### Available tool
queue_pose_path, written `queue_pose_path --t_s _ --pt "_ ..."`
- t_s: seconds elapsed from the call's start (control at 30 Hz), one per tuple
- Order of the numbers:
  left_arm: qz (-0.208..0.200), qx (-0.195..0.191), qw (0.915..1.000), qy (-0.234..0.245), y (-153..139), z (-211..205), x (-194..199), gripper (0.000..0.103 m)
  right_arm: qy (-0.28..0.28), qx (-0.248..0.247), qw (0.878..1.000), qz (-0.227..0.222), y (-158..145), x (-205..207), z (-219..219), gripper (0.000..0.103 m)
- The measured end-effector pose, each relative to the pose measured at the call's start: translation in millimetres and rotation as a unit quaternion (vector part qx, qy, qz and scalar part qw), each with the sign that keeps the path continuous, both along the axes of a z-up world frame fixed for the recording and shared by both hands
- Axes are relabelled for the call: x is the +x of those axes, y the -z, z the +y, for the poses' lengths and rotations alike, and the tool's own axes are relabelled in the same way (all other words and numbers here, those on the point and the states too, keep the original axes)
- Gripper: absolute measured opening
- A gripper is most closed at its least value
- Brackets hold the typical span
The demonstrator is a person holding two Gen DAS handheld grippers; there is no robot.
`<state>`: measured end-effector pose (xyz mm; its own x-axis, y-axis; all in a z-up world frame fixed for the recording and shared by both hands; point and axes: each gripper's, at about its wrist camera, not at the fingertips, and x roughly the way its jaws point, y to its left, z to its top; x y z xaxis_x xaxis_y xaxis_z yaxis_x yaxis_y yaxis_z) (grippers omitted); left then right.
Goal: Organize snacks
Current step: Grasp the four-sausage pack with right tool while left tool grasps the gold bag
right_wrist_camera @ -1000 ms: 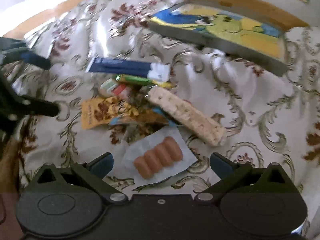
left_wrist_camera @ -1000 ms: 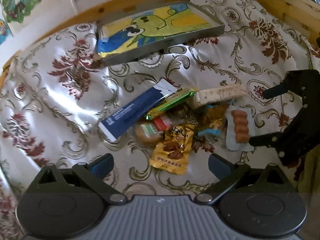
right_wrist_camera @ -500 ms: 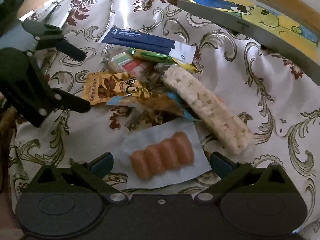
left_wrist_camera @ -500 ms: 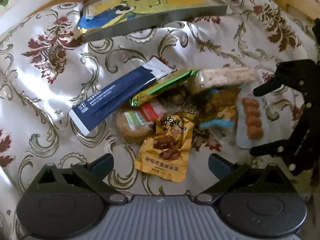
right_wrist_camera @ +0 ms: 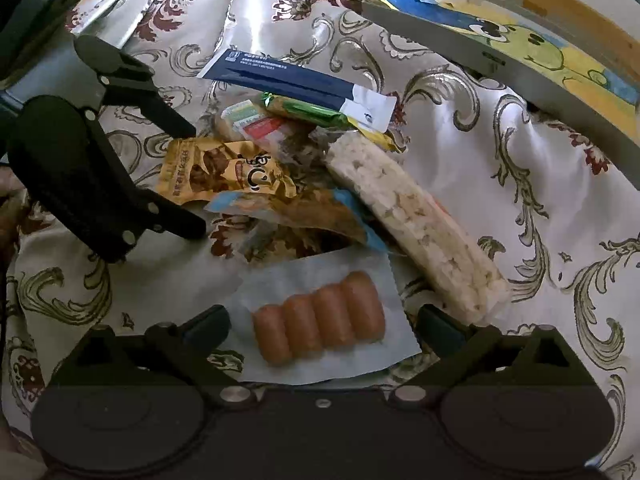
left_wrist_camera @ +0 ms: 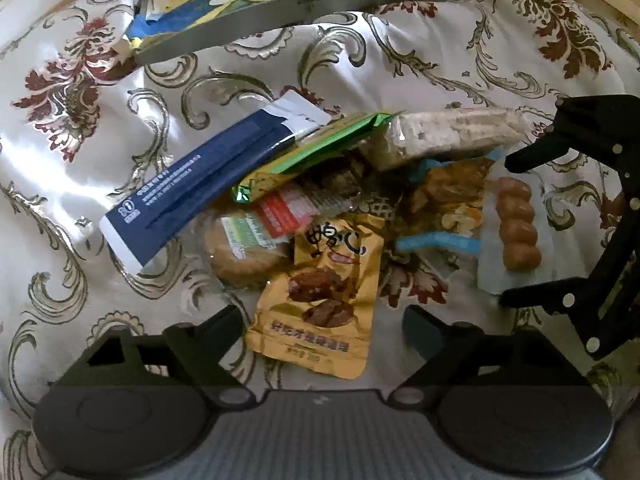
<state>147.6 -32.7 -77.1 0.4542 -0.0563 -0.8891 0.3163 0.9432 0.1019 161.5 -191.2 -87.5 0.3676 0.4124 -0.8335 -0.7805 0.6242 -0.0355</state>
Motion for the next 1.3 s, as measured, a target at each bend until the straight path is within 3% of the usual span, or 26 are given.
queue_pose_path --t_s 0.27,0.57,0.9,1.17,1.3 --pt "0.003 -0.006 0.9999 0.010 -0.4 0.6 6.5 0.067 0.007 0.000 1.000 -0.007 -3.4 -1.7 -2.6 0.089" --pt "0.010 -0.013 0.9999 -0.002 0.6 0.2 11.5 0.061 0.009 -0.001 1.000 -0.007 -4.4 -2.6 -3.3 0.089" --pt "0.036 -0.044 0.9964 -0.062 -2.9 -0.8 7.2 0.055 0.007 -0.009 1.000 -0.003 -6.5 -4.3 -3.6 0.089" --pt "0.067 -0.072 0.9861 -0.134 -7.7 1.0 5.0 0.051 0.029 -0.007 1.000 -0.010 -11.2 -2.7 -10.4 0.088" --pt "0.075 -0.075 0.9835 -0.147 -11.6 -2.8 -1.1 0.049 0.023 0.006 1.000 -0.015 -16.7 -5.3 -13.3 0.088"
